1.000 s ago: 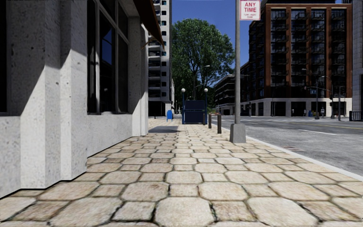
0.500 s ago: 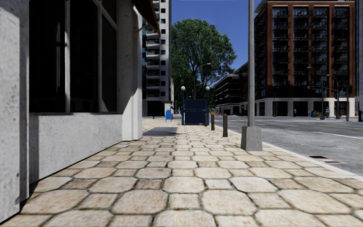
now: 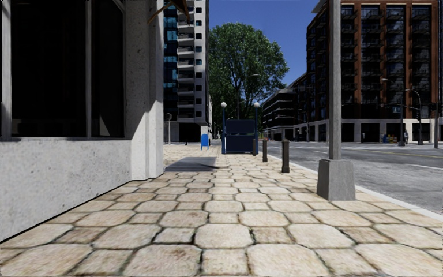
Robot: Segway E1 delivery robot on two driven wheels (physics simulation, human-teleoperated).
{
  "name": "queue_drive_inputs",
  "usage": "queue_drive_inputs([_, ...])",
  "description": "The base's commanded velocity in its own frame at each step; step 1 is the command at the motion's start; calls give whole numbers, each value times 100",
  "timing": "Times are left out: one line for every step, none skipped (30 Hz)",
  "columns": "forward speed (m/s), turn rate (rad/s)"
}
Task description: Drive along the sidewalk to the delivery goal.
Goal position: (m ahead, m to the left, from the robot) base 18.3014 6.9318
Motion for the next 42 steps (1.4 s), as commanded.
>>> queue_drive_inputs([200,2])
queue_drive_inputs([200,7])
queue_drive_inputs([200,10])
queue_drive_inputs([200,14])
queue_drive_inputs([200,16])
queue_drive_inputs([200,16])
queue_drive_inputs([200,18])
queue_drive_inputs([200,18])
queue_drive_inputs([200,8])
queue_drive_inputs([200,0])
queue_drive_inputs([200,0])
queue_drive_inputs([200,0])
queue_drive_inputs([200,0])
queue_drive_inputs([200,0])
queue_drive_inputs([200,0])
queue_drive_inputs([200,0])
queue_drive_inputs([200,0])
queue_drive_inputs([200,0])
queue_drive_inputs([200,0])
queue_drive_inputs([200,0])
queue_drive_inputs([200,0])
queue_drive_inputs([200,0])
queue_drive_inputs([200,11])
queue_drive_inputs([200,18])
queue_drive_inputs([200,21])
queue_drive_inputs([200,22])
queue_drive_inputs([200,22])
queue_drive_inputs([200,22])
queue_drive_inputs([200,21])
queue_drive_inputs([200,7])
queue_drive_inputs([200,0])
queue_drive_inputs([200,0])
queue_drive_inputs([200,0])
queue_drive_inputs([200,0])
queue_drive_inputs([200,0])
queue_drive_inputs([200,0])
queue_drive_inputs([200,3])
queue_drive_inputs([200,10])
queue_drive_inputs([200,14])
queue_drive_inputs([200,15])
queue_drive_inputs([200,6])
queue_drive_inputs([200,6])
